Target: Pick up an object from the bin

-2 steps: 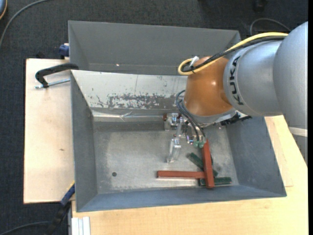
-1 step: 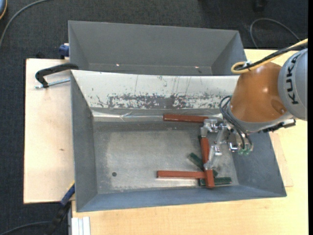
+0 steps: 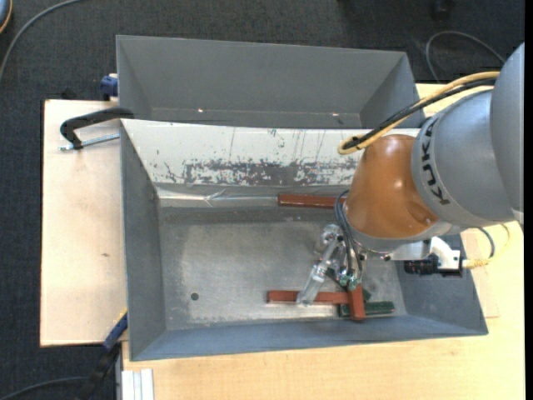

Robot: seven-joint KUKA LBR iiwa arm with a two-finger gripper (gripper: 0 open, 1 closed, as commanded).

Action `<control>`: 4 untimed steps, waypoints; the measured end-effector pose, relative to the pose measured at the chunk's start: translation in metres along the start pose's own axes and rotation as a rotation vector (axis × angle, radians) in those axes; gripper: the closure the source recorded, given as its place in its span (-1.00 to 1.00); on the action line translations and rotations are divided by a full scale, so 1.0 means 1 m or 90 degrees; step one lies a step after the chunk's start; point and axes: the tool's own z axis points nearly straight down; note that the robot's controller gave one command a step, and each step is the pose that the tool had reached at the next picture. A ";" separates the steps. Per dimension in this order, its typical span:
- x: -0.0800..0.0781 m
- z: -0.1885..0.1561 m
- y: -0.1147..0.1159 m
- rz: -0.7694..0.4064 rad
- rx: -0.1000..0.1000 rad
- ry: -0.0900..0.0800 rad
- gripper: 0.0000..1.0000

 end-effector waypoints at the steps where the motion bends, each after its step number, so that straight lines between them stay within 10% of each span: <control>1: -0.006 0.004 -0.037 -0.079 0.001 -0.003 -1.00; 2: -0.085 0.004 -0.062 -0.286 0.002 -0.009 -1.00; 3: -0.107 -0.089 -0.100 -0.298 0.002 -0.013 -1.00; 4: -0.042 0.003 -0.085 -0.526 0.003 -0.002 -1.00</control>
Offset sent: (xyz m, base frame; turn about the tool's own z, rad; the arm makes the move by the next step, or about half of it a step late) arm -0.0116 -0.0350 -0.0052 -0.1250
